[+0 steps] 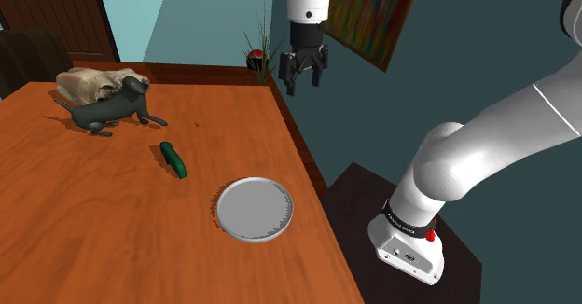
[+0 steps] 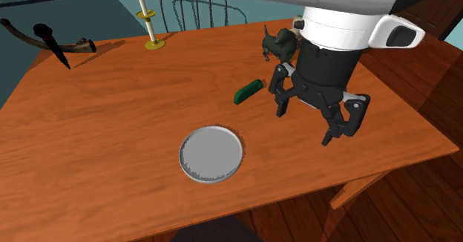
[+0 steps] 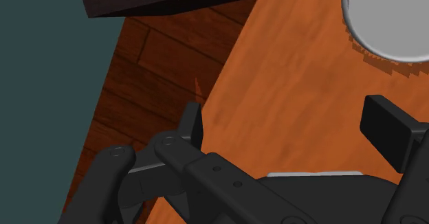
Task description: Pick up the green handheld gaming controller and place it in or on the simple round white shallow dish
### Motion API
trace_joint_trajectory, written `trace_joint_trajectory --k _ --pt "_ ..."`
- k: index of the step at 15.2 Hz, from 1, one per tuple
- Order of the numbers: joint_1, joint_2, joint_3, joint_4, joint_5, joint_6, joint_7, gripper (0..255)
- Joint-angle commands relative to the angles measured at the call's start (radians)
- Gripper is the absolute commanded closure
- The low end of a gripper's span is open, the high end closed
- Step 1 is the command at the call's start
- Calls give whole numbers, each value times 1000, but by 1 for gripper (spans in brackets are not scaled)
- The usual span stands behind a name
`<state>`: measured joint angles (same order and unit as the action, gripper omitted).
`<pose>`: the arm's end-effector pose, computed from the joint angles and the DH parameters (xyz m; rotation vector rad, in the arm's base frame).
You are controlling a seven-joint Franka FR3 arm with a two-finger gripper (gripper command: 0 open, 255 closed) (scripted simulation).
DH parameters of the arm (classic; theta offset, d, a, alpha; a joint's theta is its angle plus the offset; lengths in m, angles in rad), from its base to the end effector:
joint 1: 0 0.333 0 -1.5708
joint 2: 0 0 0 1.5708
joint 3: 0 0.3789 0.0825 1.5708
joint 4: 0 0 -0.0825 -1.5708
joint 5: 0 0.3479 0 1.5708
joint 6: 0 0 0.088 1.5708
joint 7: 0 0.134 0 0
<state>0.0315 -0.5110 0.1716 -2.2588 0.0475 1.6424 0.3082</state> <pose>0.3086 0.0837 0.5781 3.0683 -0.2111 -0.1527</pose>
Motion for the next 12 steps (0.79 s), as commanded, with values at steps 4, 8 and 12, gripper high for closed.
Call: trace_joint_trajectory --k 4,8,12 --pt "15 150 60 53 18 96 77 0" --pt "25 285 105 118 14 163 141 0" --pt "40 428 143 203 -6 217 207 0"
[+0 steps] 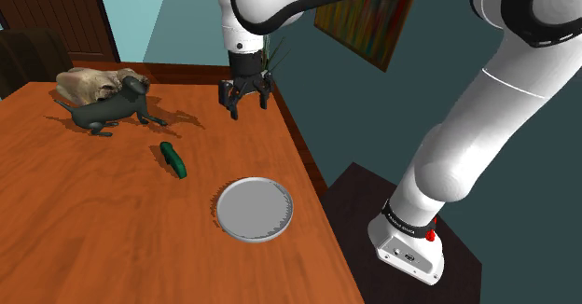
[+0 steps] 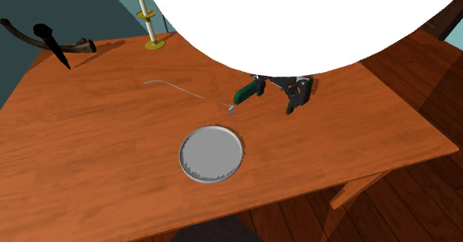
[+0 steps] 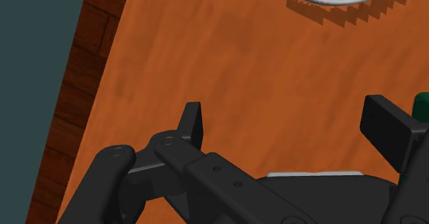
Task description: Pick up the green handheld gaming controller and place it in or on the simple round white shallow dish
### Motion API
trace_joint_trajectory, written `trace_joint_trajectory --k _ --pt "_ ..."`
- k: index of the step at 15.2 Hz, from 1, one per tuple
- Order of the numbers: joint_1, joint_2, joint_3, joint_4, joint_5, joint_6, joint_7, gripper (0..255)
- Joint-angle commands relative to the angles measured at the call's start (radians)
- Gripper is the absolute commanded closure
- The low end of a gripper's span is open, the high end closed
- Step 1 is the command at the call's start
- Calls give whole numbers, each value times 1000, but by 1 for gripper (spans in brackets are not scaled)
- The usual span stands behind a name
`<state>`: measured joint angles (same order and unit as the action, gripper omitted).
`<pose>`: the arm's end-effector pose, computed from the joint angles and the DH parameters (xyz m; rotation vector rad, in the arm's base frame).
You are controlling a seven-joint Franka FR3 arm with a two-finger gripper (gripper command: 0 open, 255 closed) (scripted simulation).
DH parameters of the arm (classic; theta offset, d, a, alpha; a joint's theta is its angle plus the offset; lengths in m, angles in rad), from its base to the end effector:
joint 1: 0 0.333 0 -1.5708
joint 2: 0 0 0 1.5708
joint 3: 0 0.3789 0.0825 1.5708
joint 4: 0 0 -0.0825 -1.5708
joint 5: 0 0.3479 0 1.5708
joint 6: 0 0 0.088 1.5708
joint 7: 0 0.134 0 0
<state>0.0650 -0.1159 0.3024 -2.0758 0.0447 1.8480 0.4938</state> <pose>0.4302 0.1765 0.5177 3.0873 -0.2243 -0.1696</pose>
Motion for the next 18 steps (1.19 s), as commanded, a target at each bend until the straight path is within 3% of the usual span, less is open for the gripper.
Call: trace_joint_trajectory --k 1,10,18 --pt "11 70 19 45 -11 23 38 0" --pt "85 419 54 329 -106 69 180 0" --pt "197 757 38 712 -183 16 260 0"
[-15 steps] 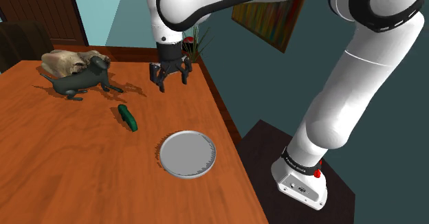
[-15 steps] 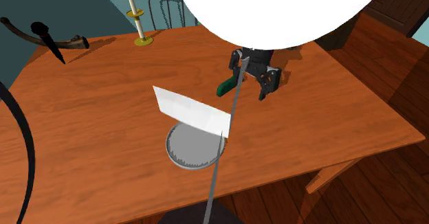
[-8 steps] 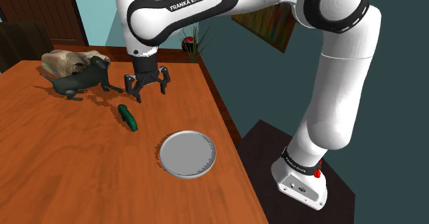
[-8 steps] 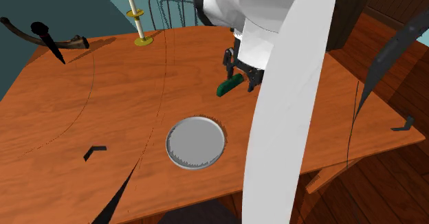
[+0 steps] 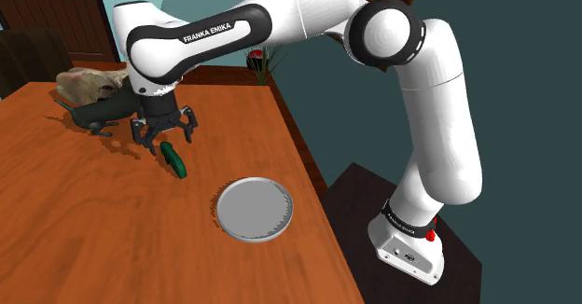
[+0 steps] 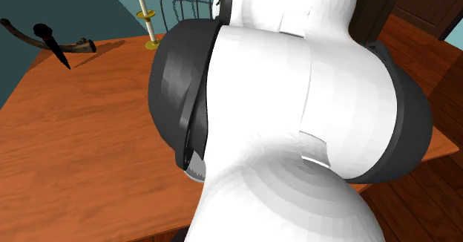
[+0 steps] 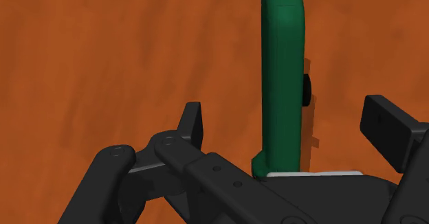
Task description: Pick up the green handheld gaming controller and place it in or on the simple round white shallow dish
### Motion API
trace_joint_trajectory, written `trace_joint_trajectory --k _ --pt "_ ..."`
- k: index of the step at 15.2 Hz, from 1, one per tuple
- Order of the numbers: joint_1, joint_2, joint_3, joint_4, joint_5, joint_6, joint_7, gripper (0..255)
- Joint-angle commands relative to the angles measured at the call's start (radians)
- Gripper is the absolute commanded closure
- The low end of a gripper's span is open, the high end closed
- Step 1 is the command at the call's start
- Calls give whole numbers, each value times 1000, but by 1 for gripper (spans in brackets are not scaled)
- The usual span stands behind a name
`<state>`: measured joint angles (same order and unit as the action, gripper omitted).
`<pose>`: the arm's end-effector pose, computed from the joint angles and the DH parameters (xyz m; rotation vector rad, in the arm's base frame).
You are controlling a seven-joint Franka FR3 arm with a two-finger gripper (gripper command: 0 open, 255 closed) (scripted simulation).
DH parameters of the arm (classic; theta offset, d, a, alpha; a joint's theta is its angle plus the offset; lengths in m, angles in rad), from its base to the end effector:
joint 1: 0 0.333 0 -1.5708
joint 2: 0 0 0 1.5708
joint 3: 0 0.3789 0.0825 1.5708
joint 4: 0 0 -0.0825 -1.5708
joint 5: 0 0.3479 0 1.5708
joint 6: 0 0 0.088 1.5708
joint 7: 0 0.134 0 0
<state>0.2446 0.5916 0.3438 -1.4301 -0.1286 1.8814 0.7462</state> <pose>0.6121 0.3323 0.3955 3.1166 -0.2438 -0.1994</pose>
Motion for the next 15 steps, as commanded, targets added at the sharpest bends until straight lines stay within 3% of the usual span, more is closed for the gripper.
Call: trace_joint_trajectory --k 1,8,15 --pt "17 51 -5 56 -10 -5 9 0" --pt "17 70 -10 -4 -17 73 14 0" --pt "17 70 -10 -4 -17 72 14 0"
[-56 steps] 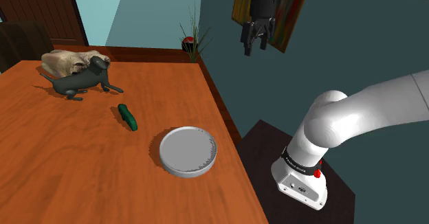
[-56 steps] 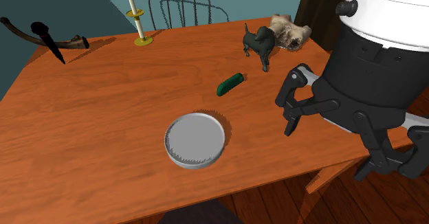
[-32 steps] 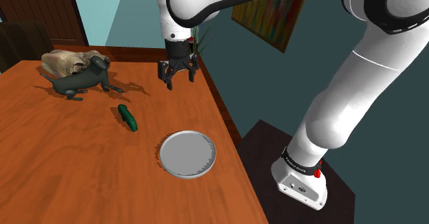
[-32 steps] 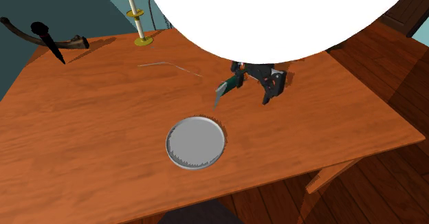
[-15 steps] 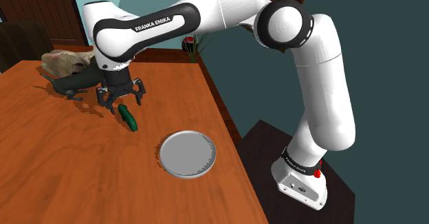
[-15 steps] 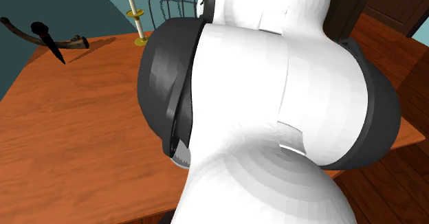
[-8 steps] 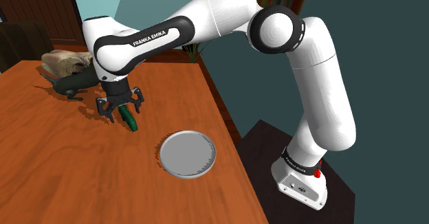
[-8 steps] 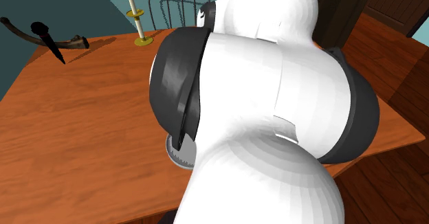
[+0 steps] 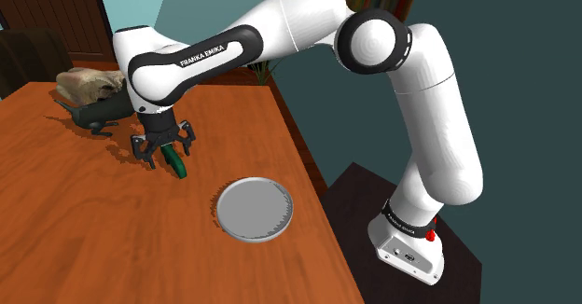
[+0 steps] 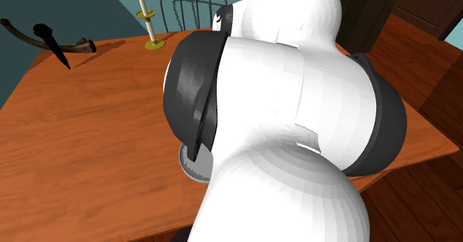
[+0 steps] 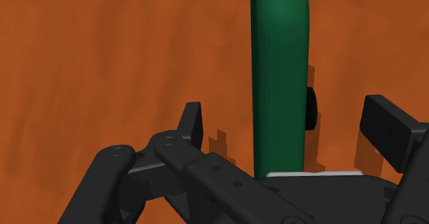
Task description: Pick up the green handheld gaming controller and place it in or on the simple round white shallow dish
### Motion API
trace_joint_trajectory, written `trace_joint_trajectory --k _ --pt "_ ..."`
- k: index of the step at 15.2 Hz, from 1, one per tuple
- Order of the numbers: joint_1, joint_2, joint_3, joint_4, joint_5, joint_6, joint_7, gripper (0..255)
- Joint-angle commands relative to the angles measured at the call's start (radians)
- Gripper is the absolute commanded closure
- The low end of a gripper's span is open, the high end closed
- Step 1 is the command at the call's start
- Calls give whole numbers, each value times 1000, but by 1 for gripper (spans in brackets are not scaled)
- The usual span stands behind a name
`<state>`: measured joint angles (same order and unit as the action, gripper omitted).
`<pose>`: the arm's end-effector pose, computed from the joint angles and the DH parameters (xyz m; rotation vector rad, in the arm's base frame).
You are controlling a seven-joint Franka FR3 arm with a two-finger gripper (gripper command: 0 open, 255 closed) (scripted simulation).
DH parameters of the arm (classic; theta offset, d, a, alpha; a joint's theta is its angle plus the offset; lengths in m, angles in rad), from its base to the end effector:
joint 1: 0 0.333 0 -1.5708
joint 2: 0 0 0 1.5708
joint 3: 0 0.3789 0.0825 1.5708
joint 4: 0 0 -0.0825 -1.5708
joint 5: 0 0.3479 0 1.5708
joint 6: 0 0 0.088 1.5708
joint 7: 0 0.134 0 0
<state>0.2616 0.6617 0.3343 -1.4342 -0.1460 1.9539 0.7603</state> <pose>0.6204 0.3429 0.3503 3.1173 -0.2462 -0.2008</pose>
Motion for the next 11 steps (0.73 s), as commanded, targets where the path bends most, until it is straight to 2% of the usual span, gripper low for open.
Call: trace_joint_trajectory --k 1,2,11 --pt "0 0 0 0 0 0 0 0" --pt "0 0 0 0 0 0 0 255" --pt "0 0 0 0 0 0 0 255"
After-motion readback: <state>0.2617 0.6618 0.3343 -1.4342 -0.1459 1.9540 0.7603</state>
